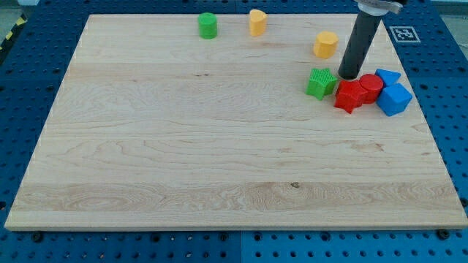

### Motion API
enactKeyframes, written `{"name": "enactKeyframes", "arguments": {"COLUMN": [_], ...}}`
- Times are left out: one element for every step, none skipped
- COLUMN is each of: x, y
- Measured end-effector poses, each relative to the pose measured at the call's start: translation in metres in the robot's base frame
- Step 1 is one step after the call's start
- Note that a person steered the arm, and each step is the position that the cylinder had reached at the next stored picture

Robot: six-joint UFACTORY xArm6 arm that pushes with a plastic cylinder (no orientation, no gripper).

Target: Slide the yellow hexagon diagonally to the green star

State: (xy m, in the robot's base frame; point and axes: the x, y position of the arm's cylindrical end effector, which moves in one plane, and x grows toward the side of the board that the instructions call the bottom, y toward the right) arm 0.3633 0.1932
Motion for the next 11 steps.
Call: {"name": "enactKeyframes", "arguments": {"x": [0.0,-0.027,-0.084,-0.103,-0.103,-0.103,-0.109,-0.111,-0.11,-0.14,-0.145], "y": [0.0,0.015,0.031,0.0,-0.004,-0.004,-0.011,-0.076,-0.154,-0.125,-0.018]}}
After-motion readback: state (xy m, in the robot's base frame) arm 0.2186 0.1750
